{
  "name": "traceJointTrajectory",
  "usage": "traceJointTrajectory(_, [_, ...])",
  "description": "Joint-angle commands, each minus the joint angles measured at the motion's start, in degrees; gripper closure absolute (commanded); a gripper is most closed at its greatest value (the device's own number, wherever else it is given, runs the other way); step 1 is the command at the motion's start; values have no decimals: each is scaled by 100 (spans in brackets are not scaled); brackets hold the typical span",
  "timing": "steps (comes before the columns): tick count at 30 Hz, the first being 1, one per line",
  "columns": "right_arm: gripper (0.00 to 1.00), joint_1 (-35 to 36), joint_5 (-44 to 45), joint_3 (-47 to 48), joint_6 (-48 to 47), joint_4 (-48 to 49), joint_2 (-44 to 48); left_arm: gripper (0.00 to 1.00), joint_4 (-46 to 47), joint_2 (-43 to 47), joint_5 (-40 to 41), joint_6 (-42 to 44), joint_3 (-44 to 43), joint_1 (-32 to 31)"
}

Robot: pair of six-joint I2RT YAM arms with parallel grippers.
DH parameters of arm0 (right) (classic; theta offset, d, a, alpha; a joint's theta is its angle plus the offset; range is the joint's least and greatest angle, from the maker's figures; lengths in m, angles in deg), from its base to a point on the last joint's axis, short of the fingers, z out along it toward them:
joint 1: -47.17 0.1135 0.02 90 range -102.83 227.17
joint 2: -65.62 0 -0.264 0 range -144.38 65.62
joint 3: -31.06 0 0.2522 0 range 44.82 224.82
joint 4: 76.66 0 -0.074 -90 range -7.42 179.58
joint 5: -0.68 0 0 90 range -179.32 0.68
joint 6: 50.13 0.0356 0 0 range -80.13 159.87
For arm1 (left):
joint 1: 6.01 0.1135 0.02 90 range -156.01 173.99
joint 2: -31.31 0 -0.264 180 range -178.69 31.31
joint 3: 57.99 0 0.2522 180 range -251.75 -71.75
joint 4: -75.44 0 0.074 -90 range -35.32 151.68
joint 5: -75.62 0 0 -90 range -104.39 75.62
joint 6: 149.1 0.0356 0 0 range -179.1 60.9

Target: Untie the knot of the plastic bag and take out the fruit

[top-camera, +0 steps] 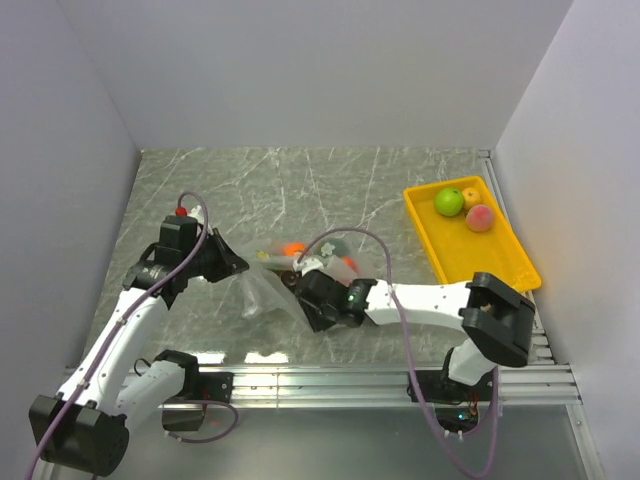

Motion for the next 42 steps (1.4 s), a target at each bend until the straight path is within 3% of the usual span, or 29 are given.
traceJointTrajectory(1, [59, 165, -418, -236, 214, -65, 605, 99, 1299, -218, 798, -532, 283, 235])
traceJointTrajectory(2, [59, 174, -427, -201, 162, -73, 710, 98, 1396, -289, 711, -541, 284, 288])
traceJointTrajectory(4, [59, 156, -304, -9, 39, -257, 755, 81, 1564, -395, 344, -410, 101, 289])
traceJointTrajectory(5, [58, 156, -190, 305, -92, -353, 781, 68, 1555, -448, 237, -322, -14, 289])
traceJointTrajectory(6, [58, 130, -68, 465, -154, -502, 781, 45, 1494, -431, 96, -104, -128, 297])
traceJointTrajectory(9, [57, -89, 48, 976, -251, -697, 781, 18, 1108, -80, -107, 432, -585, 280])
traceJointTrajectory(11, [57, -308, 83, 1135, -278, -724, 799, 17, 932, 427, -229, 653, -831, 262])
traceJointTrajectory(14, [57, -528, -119, 1117, -322, -610, 834, 25, 957, 1009, -406, 935, -1043, 53])
traceJointTrajectory(19, [58, -582, -303, 986, -304, -381, 764, 35, 1835, 1204, -564, 374, -729, -738])
traceJointTrajectory(26, [58, -828, -497, 652, 90, 23, 939, 36, 2689, 204, 260, 355, -200, -2118])
traceJointTrajectory(32, [59, -986, -427, 344, 302, 208, 1053, 45, 2558, -659, 1254, 198, -103, -2225])
traceJointTrajectory(38, [57, -1564, -85, 133, 417, 471, 1089, 44, 1961, -931, 957, -399, 1064, -2365])
traceJointTrajectory(42, [47, -2382, 83, 150, 434, 726, 966, 43, 1574, -844, 974, -743, 2004, -2401])
